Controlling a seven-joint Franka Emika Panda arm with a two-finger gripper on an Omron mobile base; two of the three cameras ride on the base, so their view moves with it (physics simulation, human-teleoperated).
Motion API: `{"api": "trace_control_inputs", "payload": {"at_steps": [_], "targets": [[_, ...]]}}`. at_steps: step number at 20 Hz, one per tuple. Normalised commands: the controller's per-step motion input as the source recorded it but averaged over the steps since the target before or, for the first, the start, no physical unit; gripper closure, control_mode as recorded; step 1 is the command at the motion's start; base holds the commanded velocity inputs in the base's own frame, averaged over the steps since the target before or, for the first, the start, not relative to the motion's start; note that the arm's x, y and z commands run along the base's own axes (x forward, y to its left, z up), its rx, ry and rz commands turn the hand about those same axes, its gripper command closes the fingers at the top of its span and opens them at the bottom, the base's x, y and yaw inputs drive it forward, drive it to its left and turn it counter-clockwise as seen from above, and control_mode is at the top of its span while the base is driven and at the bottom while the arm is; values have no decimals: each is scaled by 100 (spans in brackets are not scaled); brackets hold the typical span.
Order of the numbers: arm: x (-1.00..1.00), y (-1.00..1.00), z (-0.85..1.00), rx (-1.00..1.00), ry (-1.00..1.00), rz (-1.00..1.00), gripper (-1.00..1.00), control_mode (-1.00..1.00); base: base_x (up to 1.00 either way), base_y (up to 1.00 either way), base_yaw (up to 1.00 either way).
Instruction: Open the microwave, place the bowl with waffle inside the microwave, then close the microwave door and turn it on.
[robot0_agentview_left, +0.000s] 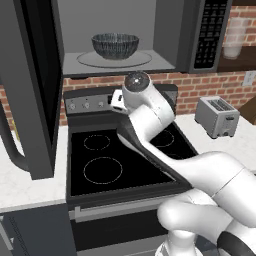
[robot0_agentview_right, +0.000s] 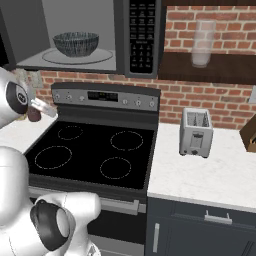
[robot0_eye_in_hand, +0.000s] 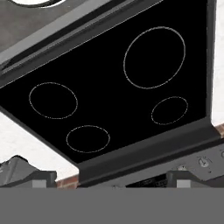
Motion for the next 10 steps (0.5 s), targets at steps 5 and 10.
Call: {"api": "trace_control_inputs", "payload": {"at_steps": [5,10], "targets": [[-53,-5,-46,-8,-29,0,-100,-100,0,0,0],[-60,3,-32,-7,-42,0,-100,-100,0,0,0]]}}
